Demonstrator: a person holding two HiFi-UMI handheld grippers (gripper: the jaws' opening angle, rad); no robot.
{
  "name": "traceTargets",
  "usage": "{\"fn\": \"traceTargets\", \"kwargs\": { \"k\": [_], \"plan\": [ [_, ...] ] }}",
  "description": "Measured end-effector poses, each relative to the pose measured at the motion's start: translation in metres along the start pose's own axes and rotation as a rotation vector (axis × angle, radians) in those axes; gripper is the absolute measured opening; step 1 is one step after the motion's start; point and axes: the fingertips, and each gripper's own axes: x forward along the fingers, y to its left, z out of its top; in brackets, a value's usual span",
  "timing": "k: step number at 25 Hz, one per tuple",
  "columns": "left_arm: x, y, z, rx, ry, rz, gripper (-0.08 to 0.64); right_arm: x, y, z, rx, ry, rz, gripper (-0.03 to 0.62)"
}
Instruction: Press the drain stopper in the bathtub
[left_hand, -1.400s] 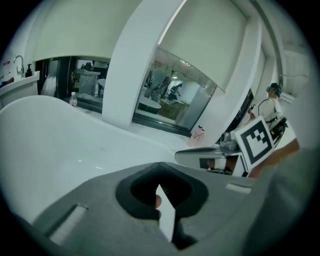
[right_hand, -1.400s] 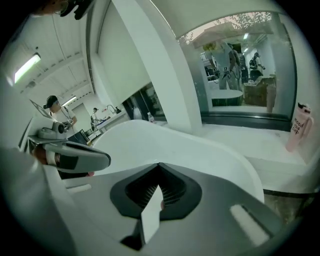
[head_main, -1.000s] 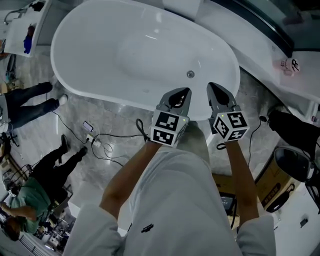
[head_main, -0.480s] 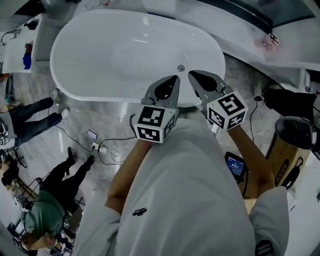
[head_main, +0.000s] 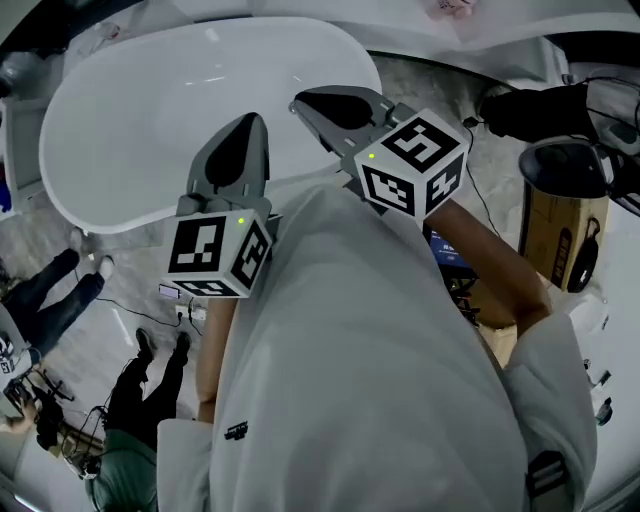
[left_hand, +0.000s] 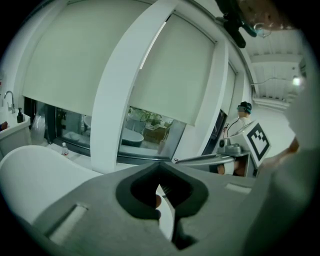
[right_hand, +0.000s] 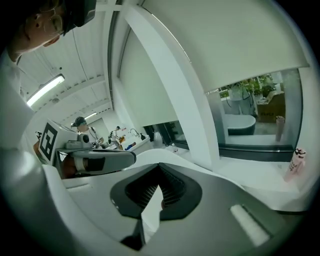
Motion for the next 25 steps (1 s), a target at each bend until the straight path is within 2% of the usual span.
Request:
{"fn": "traceTargets", "kwargs": {
  "k": [7, 16, 25],
  "plan": [
    [0.006, -0.022, -0.019, -0.012, 0.033, -0.002, -0.001, -0.021, -0.004, 0.001, 0.022, -0.015, 0.020, 0.000],
    [0.008, -0.023, -0.015, 0.039, 0.055, -0.028, -0.001, -0.018, 0.007, 0.012, 0.018, -0.040, 0.035, 0.000],
    [0.004, -0.027, -0.018, 0.037, 0.063, -0.039, -0.001, -0.021, 0.015, 0.008, 0.029, -0.053, 0.025, 0.000]
  ]
}}
